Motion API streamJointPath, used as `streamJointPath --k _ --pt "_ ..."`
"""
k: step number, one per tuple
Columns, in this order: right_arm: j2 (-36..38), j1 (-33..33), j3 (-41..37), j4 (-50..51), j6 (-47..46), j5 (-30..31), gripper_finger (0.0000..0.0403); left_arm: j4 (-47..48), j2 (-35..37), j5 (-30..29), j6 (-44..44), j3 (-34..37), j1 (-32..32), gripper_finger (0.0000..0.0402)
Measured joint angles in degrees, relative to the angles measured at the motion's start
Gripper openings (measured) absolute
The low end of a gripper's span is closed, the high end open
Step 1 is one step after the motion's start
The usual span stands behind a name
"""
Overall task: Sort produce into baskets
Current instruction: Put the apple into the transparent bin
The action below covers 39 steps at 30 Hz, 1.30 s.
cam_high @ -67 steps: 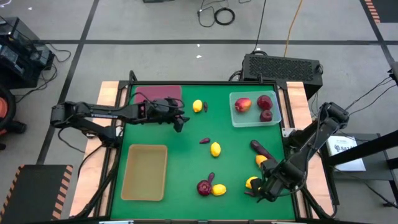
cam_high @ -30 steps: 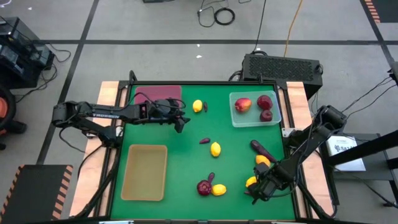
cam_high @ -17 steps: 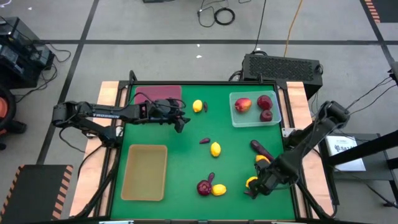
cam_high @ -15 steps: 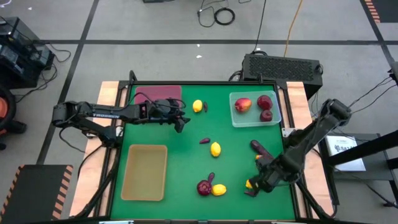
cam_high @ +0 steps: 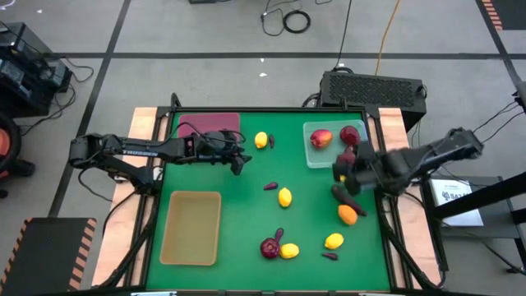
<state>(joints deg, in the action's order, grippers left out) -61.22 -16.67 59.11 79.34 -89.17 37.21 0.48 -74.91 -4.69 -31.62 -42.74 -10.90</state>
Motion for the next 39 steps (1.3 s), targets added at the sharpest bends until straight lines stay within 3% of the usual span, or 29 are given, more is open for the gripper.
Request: streamJointPath --k 3,8,16,21,31,39 --pt "0.13 8.64 0.0 -3.94 13.31 -0.67 0.0277 -0.03 0.0 0.0 -1.08 0.0 0.0 0.0254" --pt "-0.32 22.18 -1.18 -13.77 32.54 -7.14 0.0277 -0.05 0.0 0.02 -3.97 0.0 -0.01 0.0254" --pt "-5.5 38.27 -7.19 -22.33 51.35 -17.22 0.0277 -0.07 0.0 1.57 -6.32 0.0 0.19 0.0254" --pt "-9.23 42.3 -8.81 -23.53 57.45 -20.52 0.0283 -0.06 0.0 1.7 -8.51 0.0 1.22 0.0254" --pt "-14.75 48.29 -8.81 -25.81 67.0 -26.57 0.0338 -0.05 0.0 1.64 -8.86 0.0 2.76 0.0254" --pt "-15.21 50.61 -7.22 -25.86 68.82 -26.57 0.0354 -0.01 0.0 1.6 -10.03 0.0 2.82 0.0254"
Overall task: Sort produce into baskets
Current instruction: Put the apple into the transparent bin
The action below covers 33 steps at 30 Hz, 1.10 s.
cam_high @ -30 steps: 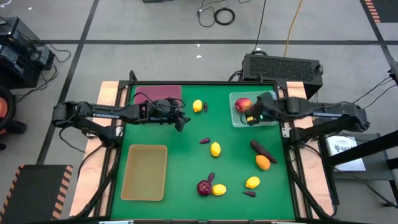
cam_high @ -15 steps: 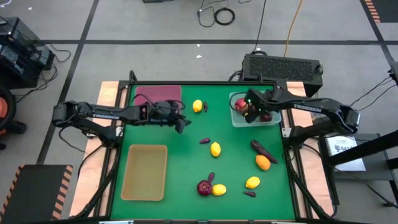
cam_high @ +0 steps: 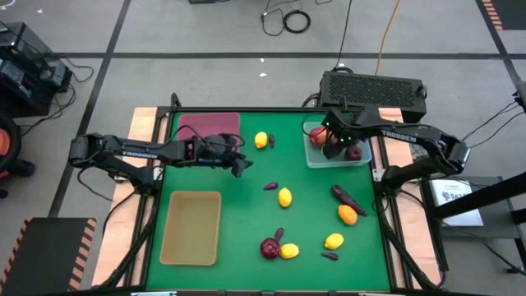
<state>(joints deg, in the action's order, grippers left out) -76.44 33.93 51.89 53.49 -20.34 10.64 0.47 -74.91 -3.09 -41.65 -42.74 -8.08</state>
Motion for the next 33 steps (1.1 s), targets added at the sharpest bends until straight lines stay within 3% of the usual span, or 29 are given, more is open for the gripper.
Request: streamJointPath --k 7,14,17,26,33 --pt "0.13 -1.18 8.02 0.87 -1.23 -1.31 0.0354 0.0 0.02 -0.05 0.02 0.0 0.0 0.0254" --pt "0.19 -10.81 11.79 -4.43 -4.92 -19.04 0.0354 0.02 0.02 -0.18 0.6 0.0 0.22 0.0254" --pt "0.06 -17.74 11.79 -9.19 -5.67 -22.67 0.0354 0.13 0.02 -0.35 2.08 0.0 0.72 0.0254" --pt "-2.22 -36.82 11.7 -24.45 -3.84 -22.91 0.0354 2.81 0.02 -0.34 7.61 -0.02 1.73 0.0254" --pt "-10.2 -45.97 11.69 -31.96 5.84 -22.58 0.0354 4.4 0.02 -0.31 12.78 -0.02 1.73 0.0254"
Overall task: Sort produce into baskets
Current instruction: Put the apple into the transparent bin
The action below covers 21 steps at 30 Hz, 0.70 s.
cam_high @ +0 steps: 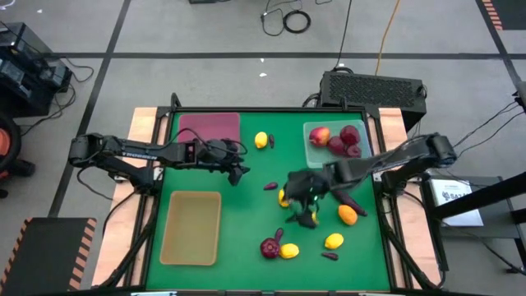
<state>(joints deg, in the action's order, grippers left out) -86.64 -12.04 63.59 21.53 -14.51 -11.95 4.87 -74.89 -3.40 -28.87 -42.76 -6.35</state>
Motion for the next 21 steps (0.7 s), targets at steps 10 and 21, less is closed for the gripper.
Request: streamJointPath --k 10,21 --pt "-12.41 -8.36 1.91 -20.16 4.13 -0.02 0.0352 2.86 0.0 4.6 4.38 0.0 0.04 0.0254" --pt "-20.57 -13.37 10.23 -11.5 20.11 9.66 0.0352 3.62 0.0 6.21 5.36 0.0 0.02 0.0254"
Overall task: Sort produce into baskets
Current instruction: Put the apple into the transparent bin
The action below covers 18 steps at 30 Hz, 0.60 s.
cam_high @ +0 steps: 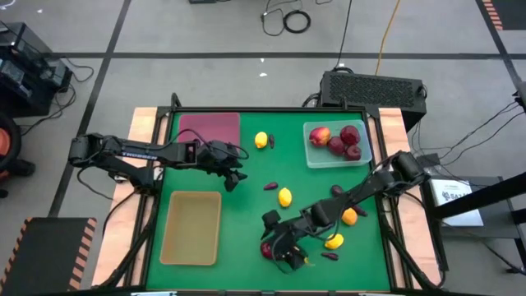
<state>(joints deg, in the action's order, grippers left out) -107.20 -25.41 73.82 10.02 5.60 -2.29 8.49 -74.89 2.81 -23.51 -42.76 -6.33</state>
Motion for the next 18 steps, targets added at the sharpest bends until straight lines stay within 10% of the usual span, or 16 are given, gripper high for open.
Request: streamJointPath --k 18 --pt "-2.35 -0.11 0.0 1.48 -5.35 -1.04 0.0352 -0.42 0.0 -0.91 -0.2 0.0 -0.02 0.0254"
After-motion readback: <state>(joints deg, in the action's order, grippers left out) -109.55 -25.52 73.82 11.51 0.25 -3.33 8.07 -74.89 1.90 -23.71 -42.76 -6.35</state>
